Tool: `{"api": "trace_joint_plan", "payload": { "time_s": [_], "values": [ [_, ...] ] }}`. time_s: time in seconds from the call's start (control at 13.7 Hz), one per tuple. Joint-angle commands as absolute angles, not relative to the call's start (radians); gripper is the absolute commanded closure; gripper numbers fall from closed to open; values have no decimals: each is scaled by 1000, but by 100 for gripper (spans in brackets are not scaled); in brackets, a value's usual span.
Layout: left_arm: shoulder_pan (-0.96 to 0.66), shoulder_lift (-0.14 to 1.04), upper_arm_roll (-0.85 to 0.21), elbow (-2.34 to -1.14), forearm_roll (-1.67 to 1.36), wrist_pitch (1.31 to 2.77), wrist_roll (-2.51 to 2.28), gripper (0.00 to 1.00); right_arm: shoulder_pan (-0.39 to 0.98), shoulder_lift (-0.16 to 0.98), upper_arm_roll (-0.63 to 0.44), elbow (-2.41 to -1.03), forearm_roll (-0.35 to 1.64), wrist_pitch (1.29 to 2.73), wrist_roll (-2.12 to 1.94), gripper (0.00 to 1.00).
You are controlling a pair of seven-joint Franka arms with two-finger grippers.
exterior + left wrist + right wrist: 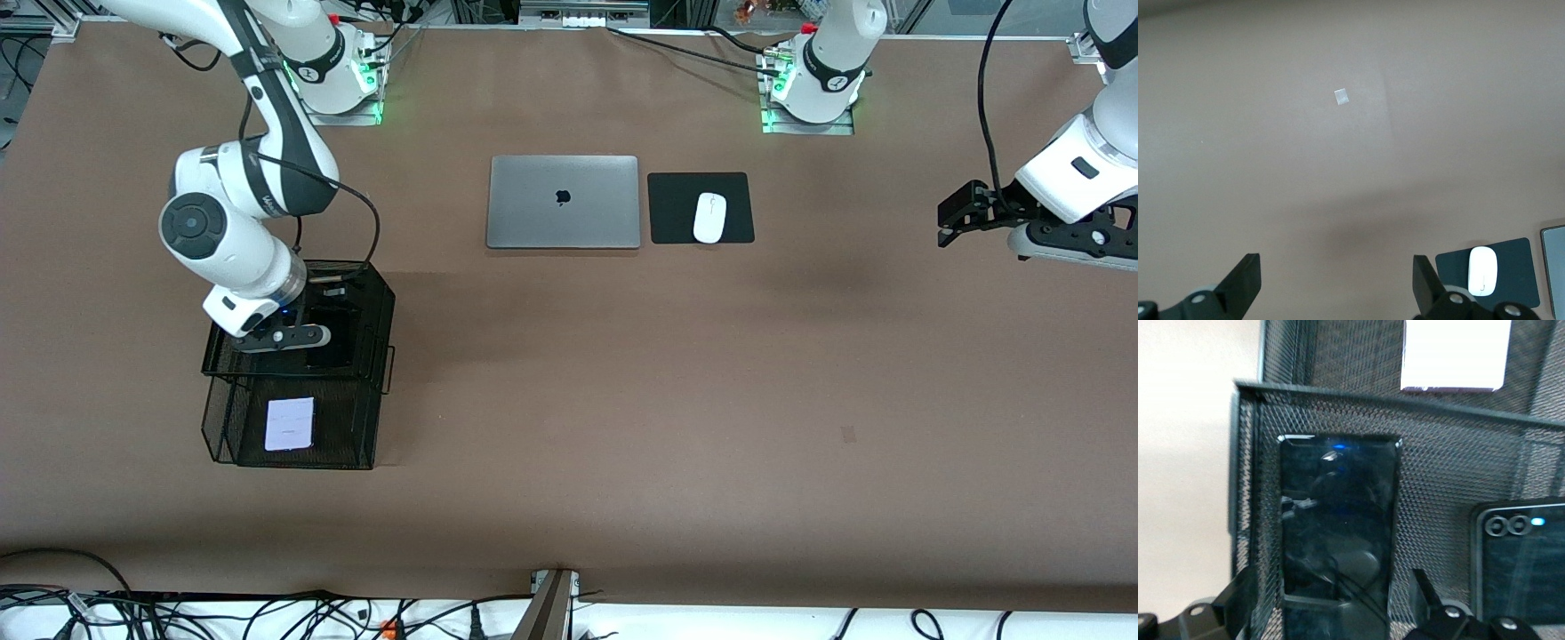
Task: Place phones with both arms
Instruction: 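Open the right gripper to release the black phone in the basket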
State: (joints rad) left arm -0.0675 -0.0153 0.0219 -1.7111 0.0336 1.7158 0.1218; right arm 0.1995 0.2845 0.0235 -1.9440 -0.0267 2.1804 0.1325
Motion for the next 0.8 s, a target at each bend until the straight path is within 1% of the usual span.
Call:
{"api": "trace_joint_plan", "payload": {
  "time_s": [0.0,0.22,0.36,0.58,0.73],
  "values": [
    [-69,-8,23,-1690,17,1700,126,0,199,276,12,-1775,-3,1969,127,0],
    [-69,-8,23,-1690,17,1700,126,0,199,267,12,-1613,-5,1748,136,0],
    [-69,-8,23,-1690,17,1700,127,0,199,252,12,-1531,-6,1636,165,0],
    [-69,-8,23,-1690,17,1700,126,0,164,169,11,-1523,-15,1563,169,0],
    [-69,-8,23,-1690,17,1700,127,0,132,123,-11,-1525,-25,1537,150,0]
  ]
}}
